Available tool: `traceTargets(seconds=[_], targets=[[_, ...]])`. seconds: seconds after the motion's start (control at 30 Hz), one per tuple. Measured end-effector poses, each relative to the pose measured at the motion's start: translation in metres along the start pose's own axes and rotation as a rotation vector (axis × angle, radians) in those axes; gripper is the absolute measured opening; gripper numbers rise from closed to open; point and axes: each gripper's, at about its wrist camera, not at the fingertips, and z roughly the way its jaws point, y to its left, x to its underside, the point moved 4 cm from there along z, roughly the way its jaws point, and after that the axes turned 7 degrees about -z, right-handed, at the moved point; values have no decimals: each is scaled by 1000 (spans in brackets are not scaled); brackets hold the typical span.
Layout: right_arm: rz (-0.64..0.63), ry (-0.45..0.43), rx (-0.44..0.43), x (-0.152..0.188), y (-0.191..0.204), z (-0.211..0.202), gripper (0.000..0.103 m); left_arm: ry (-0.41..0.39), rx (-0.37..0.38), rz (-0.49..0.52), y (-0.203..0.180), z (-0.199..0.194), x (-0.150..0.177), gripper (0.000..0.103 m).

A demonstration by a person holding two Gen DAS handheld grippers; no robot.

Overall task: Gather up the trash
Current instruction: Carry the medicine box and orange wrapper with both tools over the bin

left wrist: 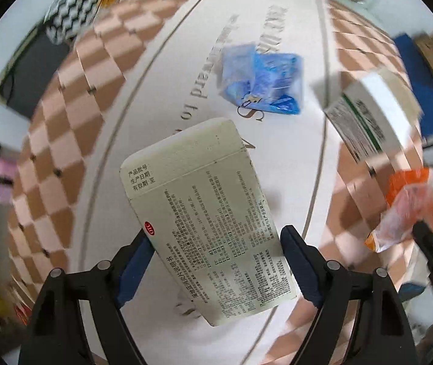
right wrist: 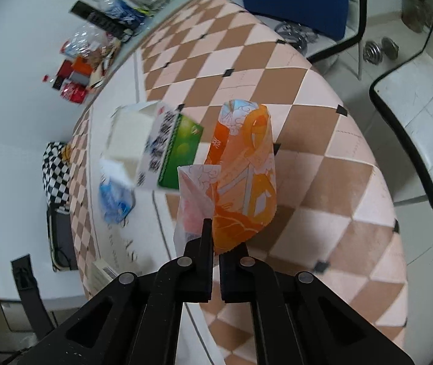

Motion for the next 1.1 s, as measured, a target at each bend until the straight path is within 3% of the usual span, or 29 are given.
traceTargets(seconds=[0.2,0.33,0.5,0.63,0.8,0.97,1.1], targets=[[-107,-22,-4,63,24,-42,3,-102,15,132,20,-44,-2,81],[-153,-34,-18,124,37,-71,3,-152,58,203,51,-77,29,82],[-179,-50,-20,230,52,-104,3,-182,102,279,115,-101,89,81],[-161,-26,5,325,59,-113,3,-145,121,331,164,-100,141,81],[-97,76,38,449,55,-105,3,-53,118,398,214,-81,212,81],[-62,194,73,544,33,-72,2,57,93,428,245,-30,270,81],[-29,272,101,597,2,-31,2,145,78,405,256,31,297,81]])
